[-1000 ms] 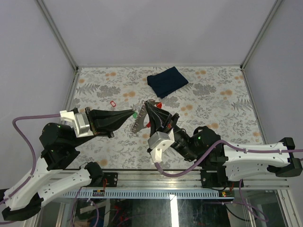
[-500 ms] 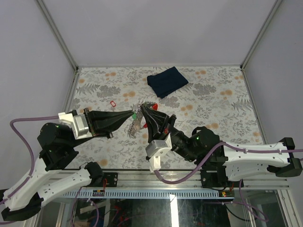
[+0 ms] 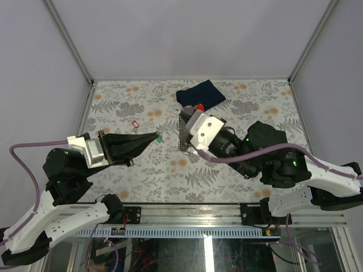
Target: Put the keys on the keyring
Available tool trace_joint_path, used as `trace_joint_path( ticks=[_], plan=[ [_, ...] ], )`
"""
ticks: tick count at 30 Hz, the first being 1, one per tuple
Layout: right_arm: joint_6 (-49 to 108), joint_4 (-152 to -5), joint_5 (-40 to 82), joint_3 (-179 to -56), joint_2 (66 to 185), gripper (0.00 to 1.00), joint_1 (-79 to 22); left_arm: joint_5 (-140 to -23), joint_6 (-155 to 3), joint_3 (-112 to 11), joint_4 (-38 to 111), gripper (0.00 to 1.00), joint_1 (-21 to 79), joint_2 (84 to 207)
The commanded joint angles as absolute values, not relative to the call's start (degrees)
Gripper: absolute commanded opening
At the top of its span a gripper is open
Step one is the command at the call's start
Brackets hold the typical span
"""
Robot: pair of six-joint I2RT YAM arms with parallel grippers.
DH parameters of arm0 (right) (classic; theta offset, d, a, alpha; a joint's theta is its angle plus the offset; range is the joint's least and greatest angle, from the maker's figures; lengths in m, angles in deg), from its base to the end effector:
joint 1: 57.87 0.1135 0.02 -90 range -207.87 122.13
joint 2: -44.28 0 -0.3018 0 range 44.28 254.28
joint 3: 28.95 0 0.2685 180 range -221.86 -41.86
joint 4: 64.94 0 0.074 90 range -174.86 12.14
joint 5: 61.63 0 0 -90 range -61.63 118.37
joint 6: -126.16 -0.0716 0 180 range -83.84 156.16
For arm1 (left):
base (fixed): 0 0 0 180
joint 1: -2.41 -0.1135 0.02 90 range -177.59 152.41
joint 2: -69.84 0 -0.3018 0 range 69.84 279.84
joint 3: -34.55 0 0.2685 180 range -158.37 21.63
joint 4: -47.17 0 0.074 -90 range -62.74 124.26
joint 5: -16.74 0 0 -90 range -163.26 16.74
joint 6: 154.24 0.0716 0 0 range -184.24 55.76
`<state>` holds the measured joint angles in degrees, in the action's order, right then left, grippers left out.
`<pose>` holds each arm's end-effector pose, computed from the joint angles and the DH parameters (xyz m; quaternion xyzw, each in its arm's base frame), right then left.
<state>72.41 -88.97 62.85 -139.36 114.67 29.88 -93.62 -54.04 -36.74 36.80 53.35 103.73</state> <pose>0.0504 0.2504 0.6071 -0.3964 0.4788 0.1707 0.7645 0.0490 -0.0999 0.5090 0.3912 0.3659 -0.3787 0.7547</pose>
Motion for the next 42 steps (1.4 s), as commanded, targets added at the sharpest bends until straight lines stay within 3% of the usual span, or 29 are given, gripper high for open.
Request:
trace_joint_path(
  ticks=[1,12,42],
  plan=[
    [62.6,-108.2,68.6,-149.7,120.1,0.0,30.1,-92.7,-53.1,-38.3,37.3,0.0,53.1,104.1],
    [56.4,-125.3,70.6,-166.0,131.0,0.0,29.0,-93.9,-53.1,-39.4,38.1,0.0,53.1,106.4],
    [55.5,-122.1,63.6,-164.1,129.8,0.0,28.3,-88.4,-52.9,-38.5,38.5,0.0,53.0,109.0]
  ],
)
